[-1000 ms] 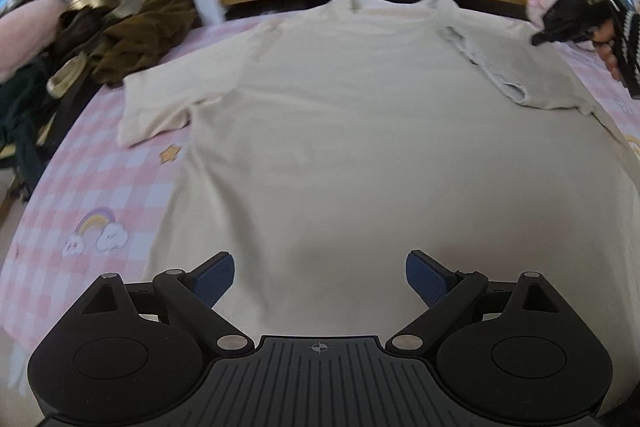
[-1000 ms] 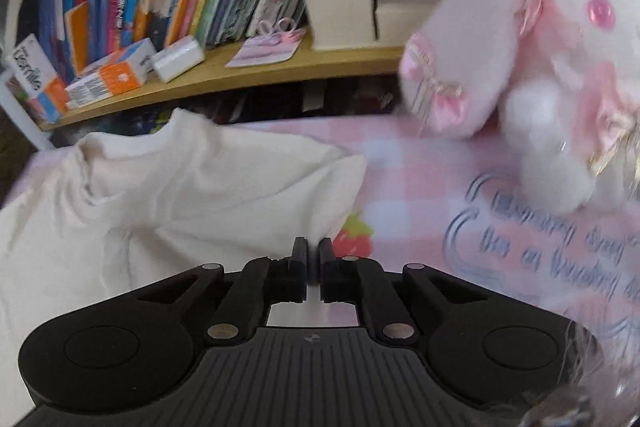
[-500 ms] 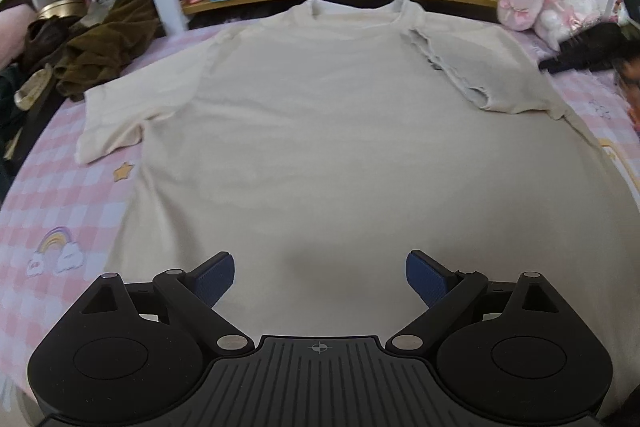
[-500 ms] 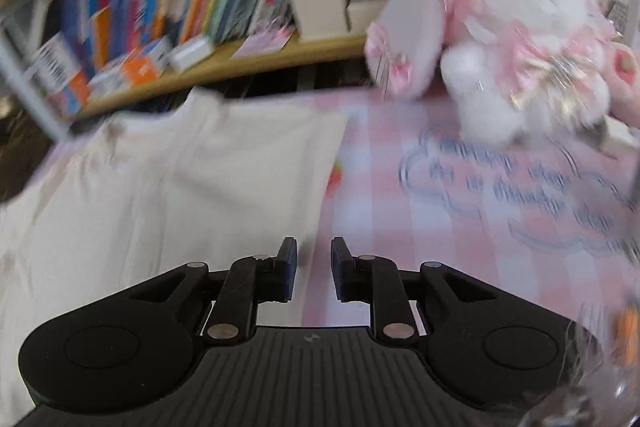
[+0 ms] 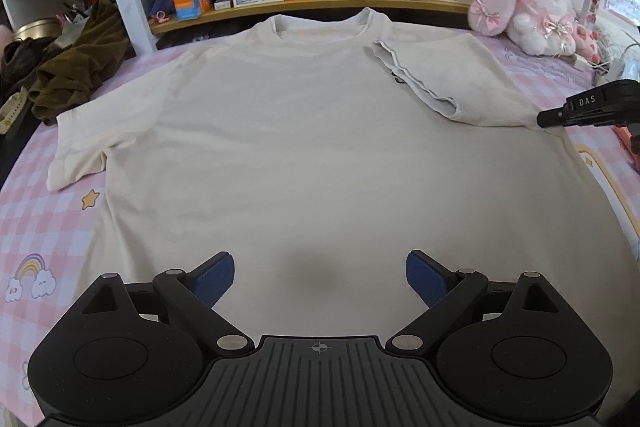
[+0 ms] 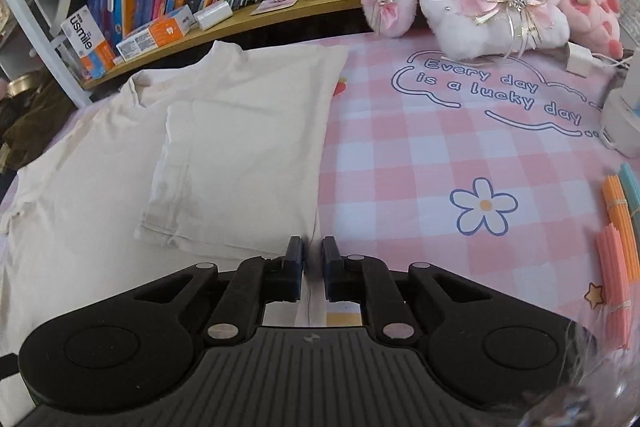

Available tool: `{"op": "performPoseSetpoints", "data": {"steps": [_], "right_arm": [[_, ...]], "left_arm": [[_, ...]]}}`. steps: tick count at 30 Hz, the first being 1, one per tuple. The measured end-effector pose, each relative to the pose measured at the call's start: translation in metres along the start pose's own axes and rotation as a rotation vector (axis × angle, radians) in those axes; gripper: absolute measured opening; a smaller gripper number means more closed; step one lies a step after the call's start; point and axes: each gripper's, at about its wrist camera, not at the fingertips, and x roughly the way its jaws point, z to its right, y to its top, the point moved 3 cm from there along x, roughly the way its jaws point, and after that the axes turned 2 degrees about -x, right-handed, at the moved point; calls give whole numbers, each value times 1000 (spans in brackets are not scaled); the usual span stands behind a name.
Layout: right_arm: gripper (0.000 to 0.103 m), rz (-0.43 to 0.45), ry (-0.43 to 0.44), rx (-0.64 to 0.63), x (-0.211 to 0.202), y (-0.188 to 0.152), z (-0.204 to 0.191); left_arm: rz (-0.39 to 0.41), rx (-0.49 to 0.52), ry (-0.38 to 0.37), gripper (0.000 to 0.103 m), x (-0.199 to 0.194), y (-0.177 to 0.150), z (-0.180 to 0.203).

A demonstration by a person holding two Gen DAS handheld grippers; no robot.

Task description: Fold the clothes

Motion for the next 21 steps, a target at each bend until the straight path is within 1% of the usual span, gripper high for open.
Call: {"op": "performPoseSetpoints", "data": {"steps": [1, 2, 3, 4, 5, 7, 9, 10, 11, 12, 16, 18, 21], "right_arm": [[11, 2, -1, 1, 0, 0, 1], [18, 5, -8, -1, -1, 0, 0], [30, 9, -17, -5, -2, 0, -1], [35, 17, -25, -8, -5, 0, -2], [39, 28, -27, -11, -8, 0, -5], [41, 47, -29, -16, -14, -1, -10], [51, 59, -41, -16, -20, -4, -16], [52, 64, -46, -15, -23, -6, -19], [56, 66, -49, -15, -26, -9, -23], [61, 67, -50, -15, -28, -13, -27], [70, 70, -60, -16, -39, -29, -44], [78, 74, -72, -15, -45, -37, -53], [86, 79, -94, -9, -54, -51, -66]], "left_arm": [[1, -6, 3, 95, -1, 0, -1], [1, -13, 6, 95, -1, -1, -2], [2, -21, 9, 95, -2, -1, -3], [2, -29, 12, 95, -3, -1, -5], [2, -38, 15, 95, -3, -2, -6], [1, -55, 17, 95, -4, -2, -9], [-1, -68, 18, 95, -4, -3, -11], [-2, -73, 18, 95, -4, -4, -12], [-2, -77, 17, 95, -4, -4, -12], [-1, -80, 16, 95, -4, -4, -12], [-2, -86, 4, 95, -4, -4, -13], [0, -89, -7, 95, -2, -3, -14], [0, -86, -29, 95, 2, -1, -15]]}}
